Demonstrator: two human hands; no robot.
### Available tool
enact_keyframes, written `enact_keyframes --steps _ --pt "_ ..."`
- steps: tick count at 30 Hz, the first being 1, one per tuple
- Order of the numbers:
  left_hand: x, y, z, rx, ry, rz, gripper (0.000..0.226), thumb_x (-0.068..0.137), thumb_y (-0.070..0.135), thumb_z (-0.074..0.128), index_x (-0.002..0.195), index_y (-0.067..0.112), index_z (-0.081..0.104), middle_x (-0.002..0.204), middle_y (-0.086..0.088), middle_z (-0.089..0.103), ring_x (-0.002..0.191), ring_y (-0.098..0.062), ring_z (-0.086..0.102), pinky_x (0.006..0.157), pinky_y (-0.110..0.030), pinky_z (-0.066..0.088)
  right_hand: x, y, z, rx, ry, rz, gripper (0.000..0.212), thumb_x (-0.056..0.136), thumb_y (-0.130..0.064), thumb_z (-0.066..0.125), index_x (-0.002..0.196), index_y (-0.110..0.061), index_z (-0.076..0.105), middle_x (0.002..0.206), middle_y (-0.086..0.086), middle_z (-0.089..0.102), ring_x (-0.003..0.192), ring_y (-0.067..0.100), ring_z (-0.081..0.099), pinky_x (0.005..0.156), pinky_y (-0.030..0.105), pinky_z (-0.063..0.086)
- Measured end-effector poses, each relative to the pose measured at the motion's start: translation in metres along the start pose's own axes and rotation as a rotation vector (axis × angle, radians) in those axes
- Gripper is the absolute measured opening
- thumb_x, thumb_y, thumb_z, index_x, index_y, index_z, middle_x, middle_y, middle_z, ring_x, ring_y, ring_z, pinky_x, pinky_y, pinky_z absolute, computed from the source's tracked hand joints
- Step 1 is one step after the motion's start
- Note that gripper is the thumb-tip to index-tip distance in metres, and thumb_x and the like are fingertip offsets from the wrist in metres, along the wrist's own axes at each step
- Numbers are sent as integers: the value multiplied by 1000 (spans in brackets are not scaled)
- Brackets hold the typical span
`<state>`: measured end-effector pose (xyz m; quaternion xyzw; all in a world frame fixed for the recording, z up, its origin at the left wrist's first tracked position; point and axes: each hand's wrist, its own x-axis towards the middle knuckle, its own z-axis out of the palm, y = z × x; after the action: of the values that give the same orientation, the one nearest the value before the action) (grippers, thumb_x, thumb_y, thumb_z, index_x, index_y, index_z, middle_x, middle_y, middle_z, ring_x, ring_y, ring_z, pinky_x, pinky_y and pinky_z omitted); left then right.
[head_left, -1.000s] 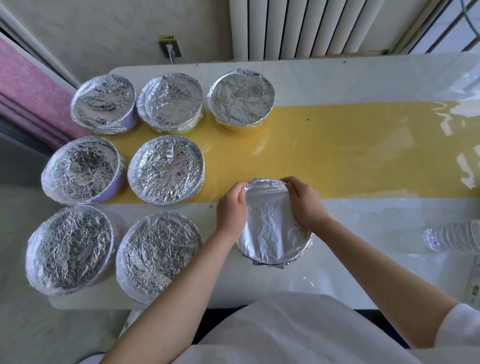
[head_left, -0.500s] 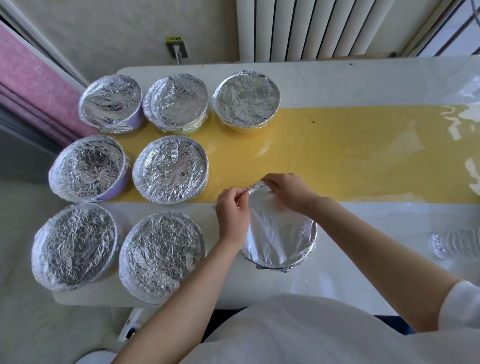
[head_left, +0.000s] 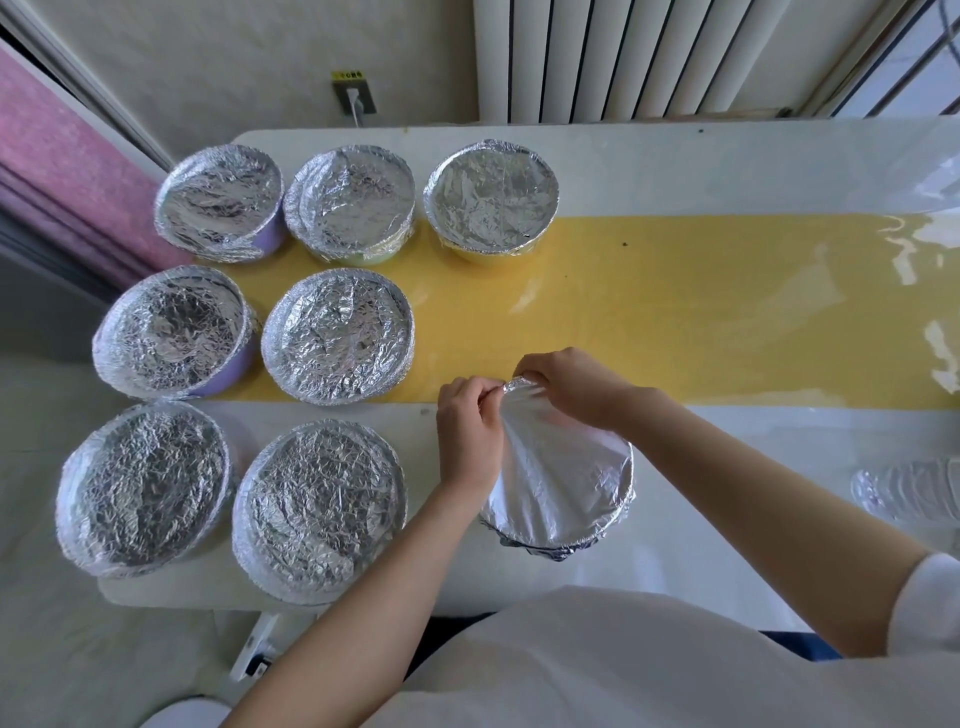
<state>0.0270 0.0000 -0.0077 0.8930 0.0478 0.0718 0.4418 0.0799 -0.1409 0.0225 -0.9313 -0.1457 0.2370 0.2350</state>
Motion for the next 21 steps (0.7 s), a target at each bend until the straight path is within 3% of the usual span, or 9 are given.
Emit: enact_keyframes --steps 5,9,12,16,21 --pt "-2 -3 2 7 -24 -6 8 88 2 58 86 6 66 84 -7 63 85 -20 50 73 -16 32 -5 -5 5 -113 51 -2 43 77 7 41 111 -11 61 95 17 67 84 36 59 66 37 41" --pt "-4 -3 2 27 -33 3 8 88 3 58 86 6 65 85 -7 62 86 -21 50 74 -14 30 -6 3 4 -10 -22 -1 26 90 0 40 100 -12 61 88 11 66 84 33 57 72 38 43" --pt "-9 -5 1 51 -42 30 8 89 3 57 87 6 64 85 -7 61 86 -22 50 75 -19 34 -10 2 0 76 -86 40 24 99 -11 36 79 -13 50 73 4 53 75 25 43 64 32 28" --pt "-17 -4 1 94 -72 53 13 90 2 53 99 7 62 93 -6 60 91 -21 49 82 -27 38 -16 1 5 133 -78 53 24 99 -12 36 96 1 55 84 19 59 72 22 39 63 32 25" --pt "-17 -5 0 115 -121 54 14 92 4 50 97 5 64 94 -9 61 90 -25 53 82 -27 37 -23 2 10 195 -34 65 25 99 -13 36 96 -3 58 76 2 55 76 23 46 61 27 29"
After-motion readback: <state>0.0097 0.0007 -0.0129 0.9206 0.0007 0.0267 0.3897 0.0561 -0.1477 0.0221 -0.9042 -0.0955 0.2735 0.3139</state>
